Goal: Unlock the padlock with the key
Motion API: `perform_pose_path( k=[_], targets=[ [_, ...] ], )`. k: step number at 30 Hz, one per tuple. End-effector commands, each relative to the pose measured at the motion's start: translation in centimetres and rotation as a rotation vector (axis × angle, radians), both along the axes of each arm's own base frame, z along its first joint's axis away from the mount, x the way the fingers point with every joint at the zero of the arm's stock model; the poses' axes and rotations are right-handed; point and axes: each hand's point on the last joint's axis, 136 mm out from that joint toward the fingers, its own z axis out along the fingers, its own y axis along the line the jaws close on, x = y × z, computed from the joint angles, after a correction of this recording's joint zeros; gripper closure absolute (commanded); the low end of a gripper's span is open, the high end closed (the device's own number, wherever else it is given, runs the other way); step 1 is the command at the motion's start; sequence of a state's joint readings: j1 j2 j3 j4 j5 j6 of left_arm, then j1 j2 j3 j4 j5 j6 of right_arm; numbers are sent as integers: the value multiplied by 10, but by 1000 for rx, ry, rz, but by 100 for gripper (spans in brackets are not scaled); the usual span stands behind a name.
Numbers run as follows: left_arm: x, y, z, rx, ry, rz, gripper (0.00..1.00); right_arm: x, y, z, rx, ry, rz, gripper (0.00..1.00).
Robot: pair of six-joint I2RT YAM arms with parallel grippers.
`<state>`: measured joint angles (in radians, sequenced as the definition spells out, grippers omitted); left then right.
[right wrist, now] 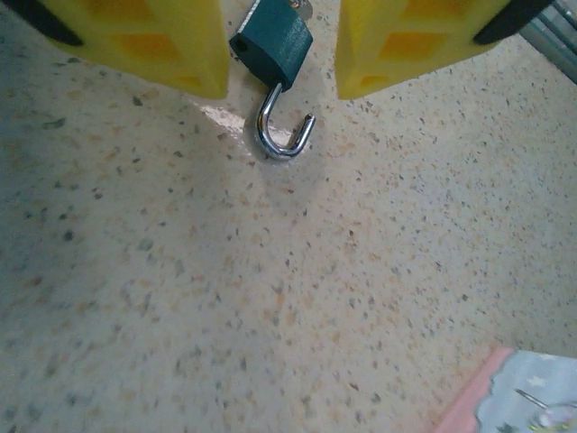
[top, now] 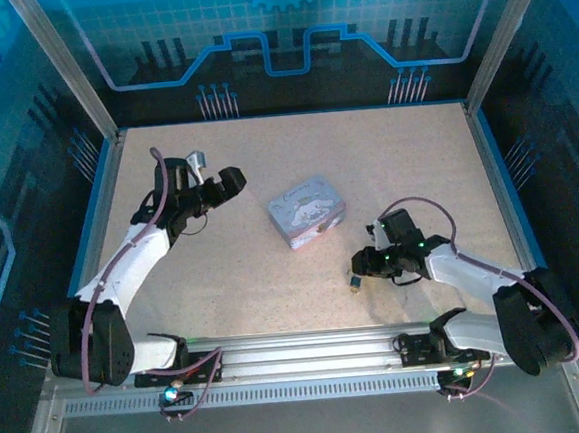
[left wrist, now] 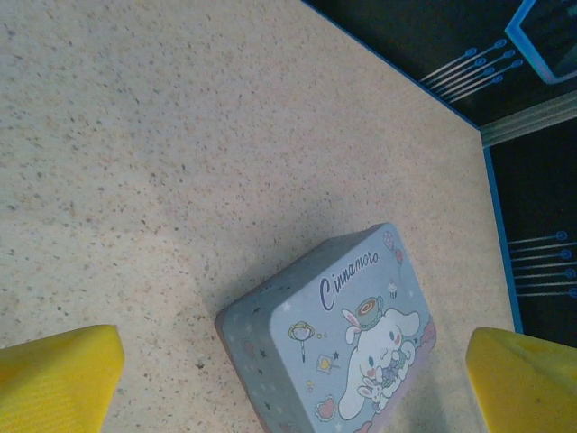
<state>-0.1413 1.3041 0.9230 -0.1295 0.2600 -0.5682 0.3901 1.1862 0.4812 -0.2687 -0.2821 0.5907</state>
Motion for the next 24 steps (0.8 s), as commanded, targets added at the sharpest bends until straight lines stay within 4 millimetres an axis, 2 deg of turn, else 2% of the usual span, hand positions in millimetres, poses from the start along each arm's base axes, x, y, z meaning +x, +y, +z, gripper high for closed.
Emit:
perform_pose_path(
  k=[1, 5, 10, 11, 14, 16, 20, 24],
  targets=[
    [-6, 17, 12, 55, -58, 49, 1, 22, -11, 31, -37, -125, -29, 60],
    [-12, 39, 24, 135, -128, 127, 1, 41, -30, 61, -95, -243, -56, 53],
    [-27, 80, 34, 293, -204, 289, 1, 68, -69, 91, -224, -375, -127, 41],
    [-30, 88, 33, 323, -210, 322, 1, 72, -76, 96, -244, -397, -137, 38],
    [-37, 110, 30, 417, -233, 411, 1, 87, -100, 104, -307, -463, -194, 15],
    [-40, 126, 25, 490, -247, 471, 1, 97, -113, 104, -338, -517, -224, 0],
    [-44, 143, 10, 622, -261, 515, 1, 114, -132, 97, -408, -616, -232, 0],
    [-49, 152, -10, 681, -270, 545, 1, 128, -145, 78, -431, -648, -260, 0]
  ],
)
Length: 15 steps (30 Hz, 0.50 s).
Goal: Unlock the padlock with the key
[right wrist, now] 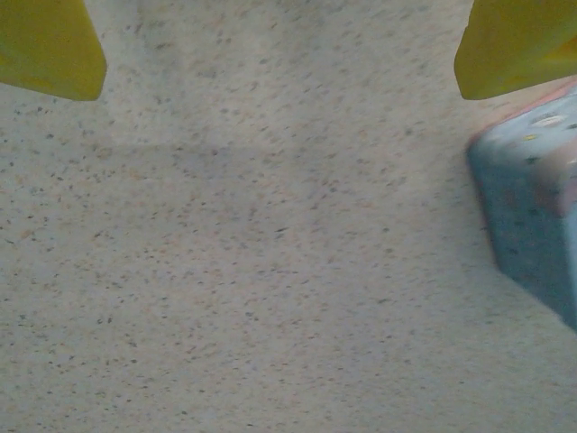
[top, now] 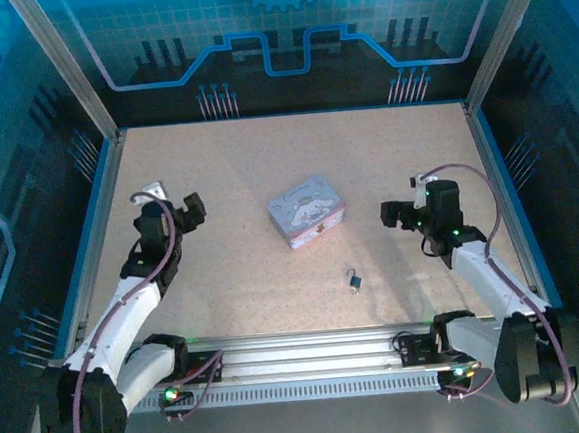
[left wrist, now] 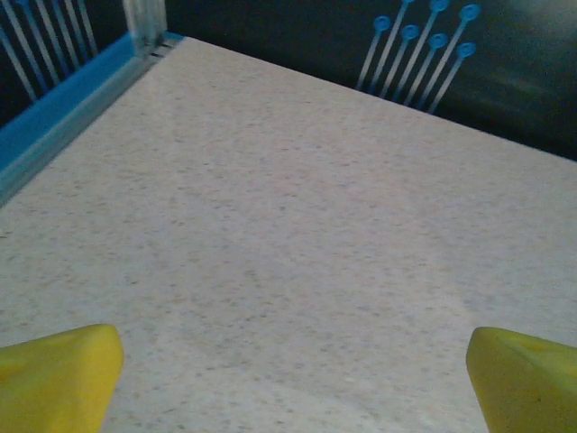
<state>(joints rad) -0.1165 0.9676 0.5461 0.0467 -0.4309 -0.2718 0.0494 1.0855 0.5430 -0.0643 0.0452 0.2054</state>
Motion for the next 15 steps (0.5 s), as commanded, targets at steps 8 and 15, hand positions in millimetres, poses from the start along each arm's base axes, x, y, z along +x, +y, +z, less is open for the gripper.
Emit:
perform_pose_path(
  k=[8, 15],
  targets=[
    [5, 14, -31, 126, 29, 21, 1, 51, -6, -2, -44, -245, 34, 0],
    [16, 2, -53, 112, 35, -47, 1, 62, 2, 4, -135, -338, 120, 0]
  ],
)
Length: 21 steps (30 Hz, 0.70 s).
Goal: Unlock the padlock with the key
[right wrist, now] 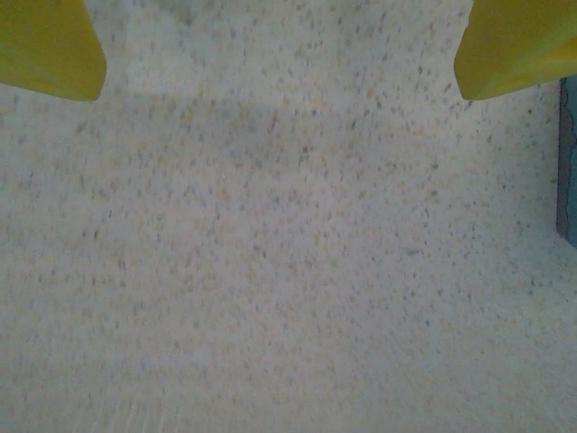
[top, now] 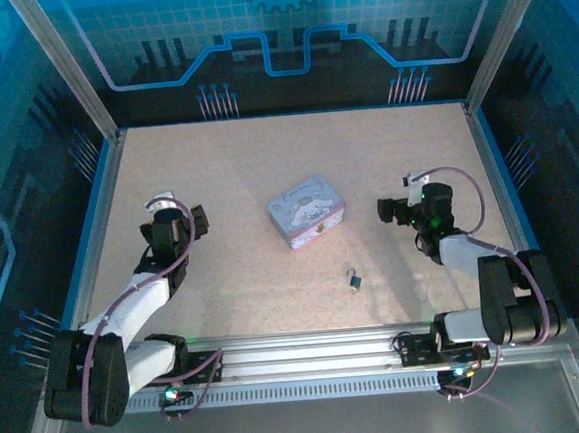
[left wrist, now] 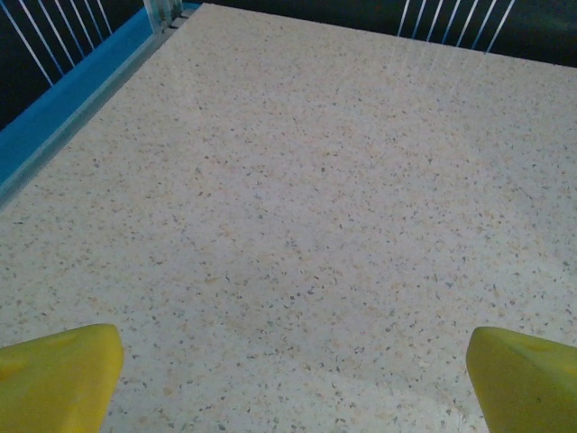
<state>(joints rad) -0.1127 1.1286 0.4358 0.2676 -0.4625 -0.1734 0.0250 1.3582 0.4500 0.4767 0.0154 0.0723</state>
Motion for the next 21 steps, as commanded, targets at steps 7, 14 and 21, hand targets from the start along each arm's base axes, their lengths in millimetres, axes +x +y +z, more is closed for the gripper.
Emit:
perform_pose_path(
  k=[7, 14, 21],
  targets=[
    [20, -17, -14, 6, -58, -128, 1, 20, 8, 0, -35, -115, 83, 0],
    [43, -37, -10, 44, -102, -268, 1, 21, 9, 0, -57, -120, 70, 0],
    [46, -34, -23, 63, -181, -293, 1, 22, 10, 0, -71, -121, 67, 0]
  ],
)
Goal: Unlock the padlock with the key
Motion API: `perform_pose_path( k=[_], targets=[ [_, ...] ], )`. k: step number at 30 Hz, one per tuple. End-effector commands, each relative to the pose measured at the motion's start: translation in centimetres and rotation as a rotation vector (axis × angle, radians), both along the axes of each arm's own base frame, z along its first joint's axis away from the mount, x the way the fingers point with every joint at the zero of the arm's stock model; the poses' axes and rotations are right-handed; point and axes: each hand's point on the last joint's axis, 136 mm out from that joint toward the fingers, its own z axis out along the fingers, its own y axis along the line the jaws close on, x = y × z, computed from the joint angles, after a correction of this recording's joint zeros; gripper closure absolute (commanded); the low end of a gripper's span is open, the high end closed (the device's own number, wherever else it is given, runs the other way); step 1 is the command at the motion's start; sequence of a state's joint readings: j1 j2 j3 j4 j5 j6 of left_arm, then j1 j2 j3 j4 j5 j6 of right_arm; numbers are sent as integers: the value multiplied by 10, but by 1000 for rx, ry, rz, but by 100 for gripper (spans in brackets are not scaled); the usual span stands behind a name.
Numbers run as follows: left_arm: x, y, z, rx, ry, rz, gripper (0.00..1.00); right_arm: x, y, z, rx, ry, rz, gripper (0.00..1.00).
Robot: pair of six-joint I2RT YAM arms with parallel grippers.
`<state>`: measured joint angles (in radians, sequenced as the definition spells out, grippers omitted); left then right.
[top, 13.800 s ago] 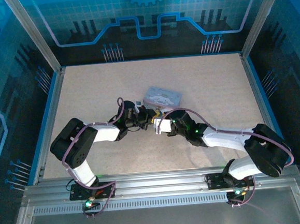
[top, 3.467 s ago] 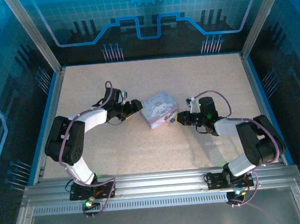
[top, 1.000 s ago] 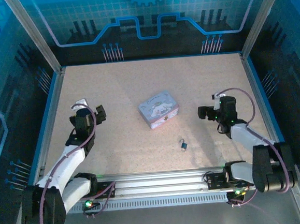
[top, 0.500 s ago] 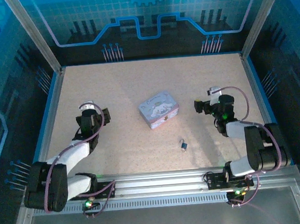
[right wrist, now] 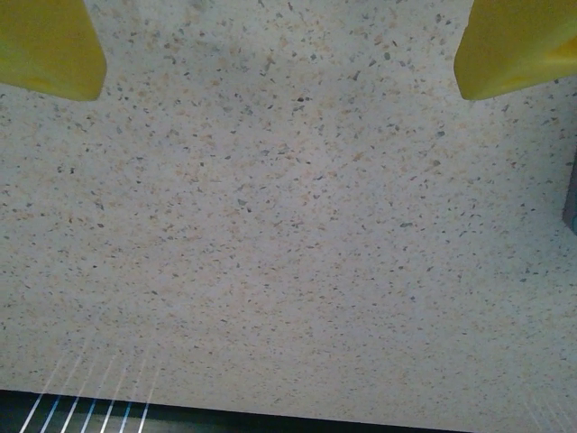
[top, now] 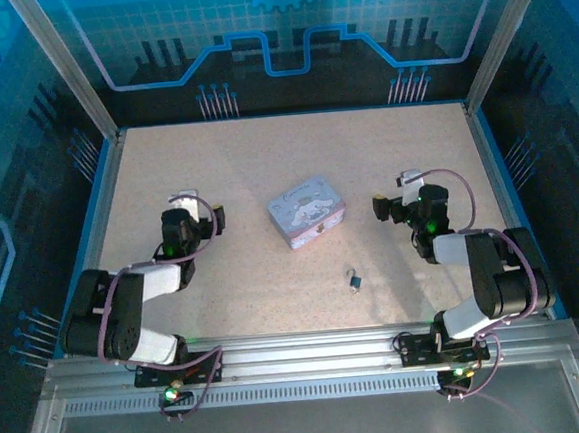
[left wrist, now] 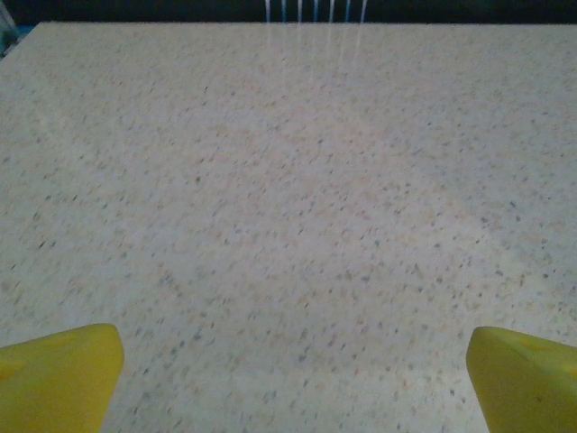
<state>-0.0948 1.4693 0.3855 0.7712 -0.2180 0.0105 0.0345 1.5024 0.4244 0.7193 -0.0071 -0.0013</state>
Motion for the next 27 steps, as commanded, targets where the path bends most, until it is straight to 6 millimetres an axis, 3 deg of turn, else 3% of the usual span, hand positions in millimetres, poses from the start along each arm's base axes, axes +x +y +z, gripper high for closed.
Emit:
perform_pose_path(
  k=[1, 6, 27],
  targets=[
    [2, 7, 9, -16, -126, -11, 1, 6, 2, 10, -17, -40, 2, 0],
    [12, 6, 2, -38, -59, -43, 1, 5, 3, 10, -17, -39, 5, 0],
    [11, 12, 2, -83, -63, -43, 1, 6, 3, 10, -21, -39, 2, 0]
  ],
)
